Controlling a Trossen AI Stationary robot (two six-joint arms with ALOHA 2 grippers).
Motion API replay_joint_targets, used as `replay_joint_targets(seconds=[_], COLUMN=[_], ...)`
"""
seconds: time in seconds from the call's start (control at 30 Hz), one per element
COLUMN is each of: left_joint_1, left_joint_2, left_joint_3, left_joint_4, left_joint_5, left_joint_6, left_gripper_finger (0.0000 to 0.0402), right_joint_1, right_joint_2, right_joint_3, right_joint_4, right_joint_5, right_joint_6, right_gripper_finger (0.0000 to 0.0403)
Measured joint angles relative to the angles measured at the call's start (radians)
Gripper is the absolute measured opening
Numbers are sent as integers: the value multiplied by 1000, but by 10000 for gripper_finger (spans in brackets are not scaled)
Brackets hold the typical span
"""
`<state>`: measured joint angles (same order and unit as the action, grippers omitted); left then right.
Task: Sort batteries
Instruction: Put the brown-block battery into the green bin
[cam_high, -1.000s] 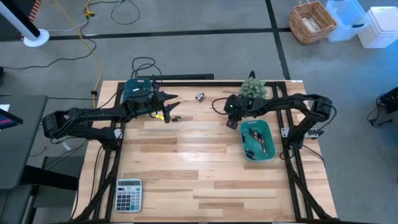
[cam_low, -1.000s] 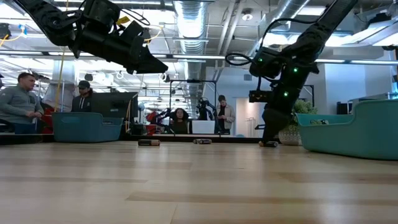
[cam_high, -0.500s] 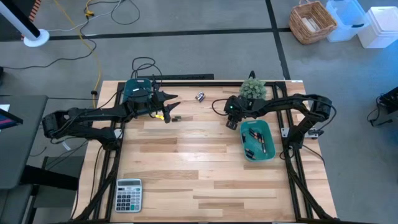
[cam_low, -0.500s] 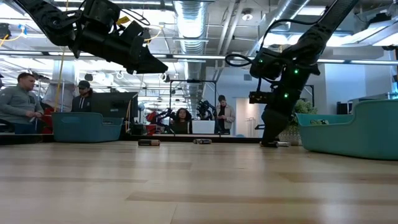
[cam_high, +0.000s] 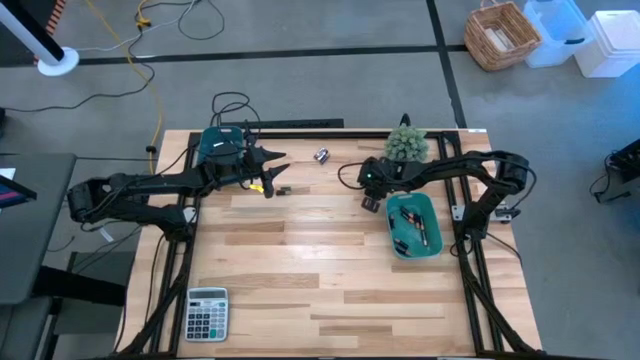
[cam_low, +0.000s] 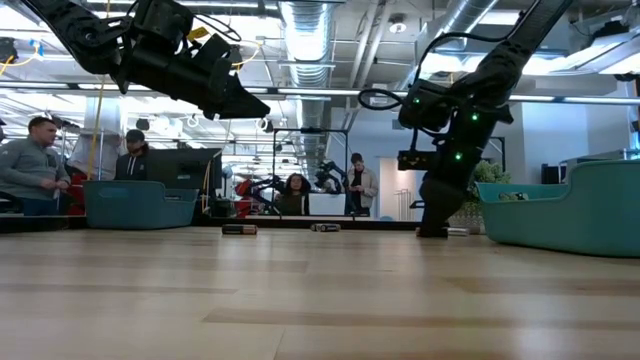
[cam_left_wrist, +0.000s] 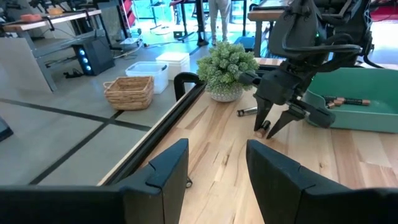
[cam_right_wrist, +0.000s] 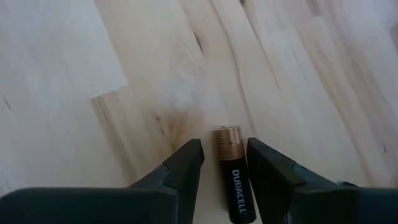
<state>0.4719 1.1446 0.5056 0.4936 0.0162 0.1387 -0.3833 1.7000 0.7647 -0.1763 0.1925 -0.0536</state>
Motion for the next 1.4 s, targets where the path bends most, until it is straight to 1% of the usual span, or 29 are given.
replay_joint_targets(seconds=[0.1,0.3,0.37,0.47,0.67,0.8,1.1,1.27,1.4], left_joint_1=[0,0,0,0,0,0,0,0,0], left_joint_2=[0,0,0,0,0,0,0,0,0], left_joint_3=[0,0,0,0,0,0,0,0,0], left_joint_4=[-5,-5,-6,-6,-7,-7,-8,-8,-8], left_joint_5=[0,0,0,0,0,0,0,0,0], left_joint_6=[0,0,0,0,0,0,0,0,-1], left_gripper_finger=[155,155,155,155,155,155,155,155,155], right_joint_1=[6,17,19,23,32,47,64,80,92], right_joint_2=[2,-4,-3,-2,-2,-24,-175,-270,-331], right_joint_3=[-1,-3,-3,-2,15,32,42,42,42], right_joint_4=[12,10,14,21,15,2,9,75,142], right_joint_5=[-2,-2,-5,-38,-68,-105,-237,-376,-461], right_joint_6=[0,-11,-11,-10,-13,-39,-66,-86,-86], right_gripper_finger=[123,32,14,14,14,13,12,12,12])
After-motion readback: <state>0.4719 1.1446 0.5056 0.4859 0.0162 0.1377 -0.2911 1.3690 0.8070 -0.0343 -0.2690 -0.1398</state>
